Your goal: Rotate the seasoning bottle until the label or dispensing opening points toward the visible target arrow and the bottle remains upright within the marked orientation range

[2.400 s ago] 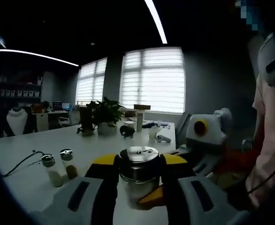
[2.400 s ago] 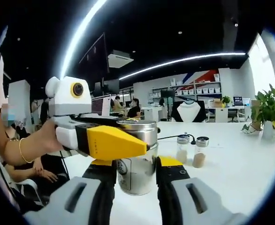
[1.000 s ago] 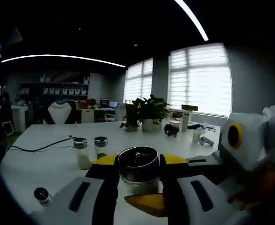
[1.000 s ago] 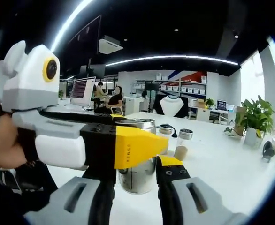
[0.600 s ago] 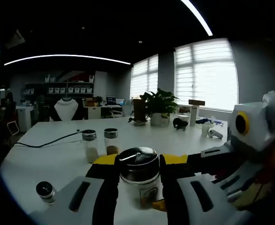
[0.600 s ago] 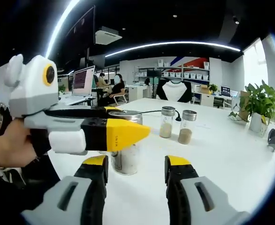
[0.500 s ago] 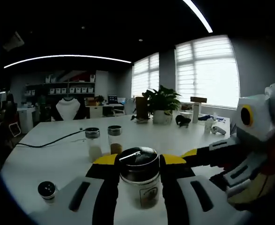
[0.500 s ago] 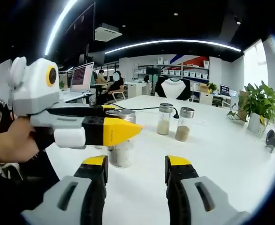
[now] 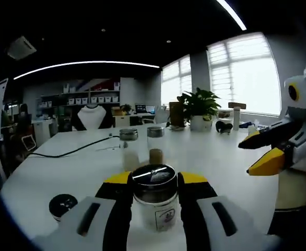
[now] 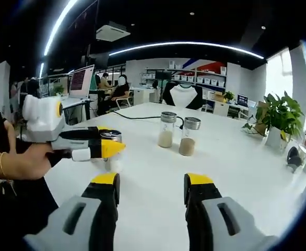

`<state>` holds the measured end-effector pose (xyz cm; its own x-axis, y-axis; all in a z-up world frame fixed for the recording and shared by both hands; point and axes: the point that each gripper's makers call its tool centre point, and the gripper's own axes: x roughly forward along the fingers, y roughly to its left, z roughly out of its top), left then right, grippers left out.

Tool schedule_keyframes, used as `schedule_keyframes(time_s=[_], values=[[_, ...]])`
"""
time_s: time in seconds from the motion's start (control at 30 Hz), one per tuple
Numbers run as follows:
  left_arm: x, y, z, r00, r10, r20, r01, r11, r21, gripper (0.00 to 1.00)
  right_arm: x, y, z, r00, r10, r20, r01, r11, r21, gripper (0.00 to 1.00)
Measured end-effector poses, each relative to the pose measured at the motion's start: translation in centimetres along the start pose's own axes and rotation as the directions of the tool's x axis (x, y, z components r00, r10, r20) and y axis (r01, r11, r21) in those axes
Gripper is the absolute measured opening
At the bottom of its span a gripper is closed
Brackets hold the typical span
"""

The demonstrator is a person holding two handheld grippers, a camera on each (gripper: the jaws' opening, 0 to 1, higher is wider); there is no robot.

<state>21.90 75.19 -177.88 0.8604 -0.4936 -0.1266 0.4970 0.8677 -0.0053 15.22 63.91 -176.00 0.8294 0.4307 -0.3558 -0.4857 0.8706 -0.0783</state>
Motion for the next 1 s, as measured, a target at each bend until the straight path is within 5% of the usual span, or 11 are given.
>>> schedule_keyframes(time_s=[0.43, 0.47, 0.67, 1.0], values=[[0.3, 1.7, -2.7, 0.999, -0.006, -0.04, 0.006, 1.0, -0.006, 0.36, 0.6, -0.2, 0.1, 1.0, -0.004, -0.004, 0.004, 1.0, -0.002, 0.44], [0.5, 1.9, -2.0, 1.0, -0.003, 0.023, 0.003, 1.0, 0.002, 0.36, 0.7, -0.2, -0.1, 1.0, -0.003, -0.009, 0.003, 1.0, -0.008, 0.43], [0.2, 1.6, -2.7, 1.0, -0.005, 0.002, 0.005, 0.996, 0.087, 0.36, 1.0, -0.1, 0.2, 1.0, 0.017, -0.011, -0.017, 1.0, -0.023, 0.43], [0.0, 1.5, -2.7, 0.999, -0.029, -0.016, 0.03, 0.996, 0.082, 0.36, 1.1, 0.4, 0.4, 0.999, 0.032, 0.003, -0.032, 0.999, -0.013, 0.43]])
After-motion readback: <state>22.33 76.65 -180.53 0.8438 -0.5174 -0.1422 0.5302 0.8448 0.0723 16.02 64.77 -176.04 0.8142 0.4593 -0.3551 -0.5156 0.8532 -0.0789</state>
